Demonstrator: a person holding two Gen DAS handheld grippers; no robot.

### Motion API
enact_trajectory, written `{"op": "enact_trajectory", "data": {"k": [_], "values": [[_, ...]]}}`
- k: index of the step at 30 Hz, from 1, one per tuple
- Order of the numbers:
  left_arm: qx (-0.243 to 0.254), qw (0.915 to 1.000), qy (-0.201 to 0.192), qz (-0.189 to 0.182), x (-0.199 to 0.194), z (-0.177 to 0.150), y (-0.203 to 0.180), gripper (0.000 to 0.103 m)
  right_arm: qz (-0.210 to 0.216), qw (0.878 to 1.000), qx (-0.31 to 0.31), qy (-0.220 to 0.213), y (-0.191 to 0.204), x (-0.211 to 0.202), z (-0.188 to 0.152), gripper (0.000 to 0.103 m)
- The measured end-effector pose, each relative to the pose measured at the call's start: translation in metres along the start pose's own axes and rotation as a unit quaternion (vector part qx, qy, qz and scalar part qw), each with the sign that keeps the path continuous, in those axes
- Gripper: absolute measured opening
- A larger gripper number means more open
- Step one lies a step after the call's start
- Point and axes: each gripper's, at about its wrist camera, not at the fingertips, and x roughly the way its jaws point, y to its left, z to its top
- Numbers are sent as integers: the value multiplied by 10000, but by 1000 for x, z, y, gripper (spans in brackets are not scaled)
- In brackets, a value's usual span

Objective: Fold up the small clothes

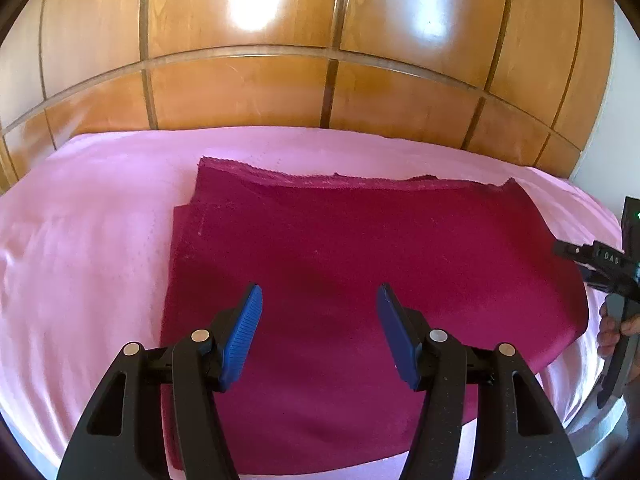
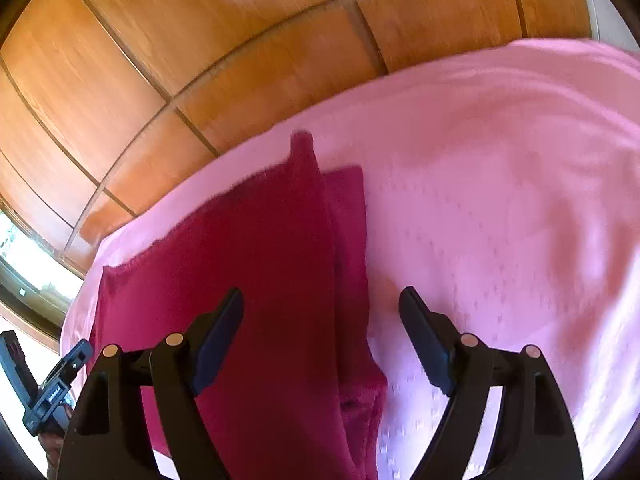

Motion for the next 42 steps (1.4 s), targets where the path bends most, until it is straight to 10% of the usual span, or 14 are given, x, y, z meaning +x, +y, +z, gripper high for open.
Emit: {"op": "enact_trajectory", "data": {"k": [15, 30, 37, 42], "values": [[-26, 9998, 168, -71, 5, -13, -9, 59, 447, 9987, 33, 235, -3, -16, -35, 75], [-140, 9997, 139, -167, 1, -15, -12, 58, 747, 9953, -16, 622, 15, -15, -35, 26], [-653, 9933, 379, -879, 8, -12, 10, 59, 1376, 9894, -272, 375, 67, -46, -11, 22], [-1442, 9718, 321, -1838, -2, -6, 44, 58, 1836, 9803, -676, 280, 127, -50, -2, 21]]}}
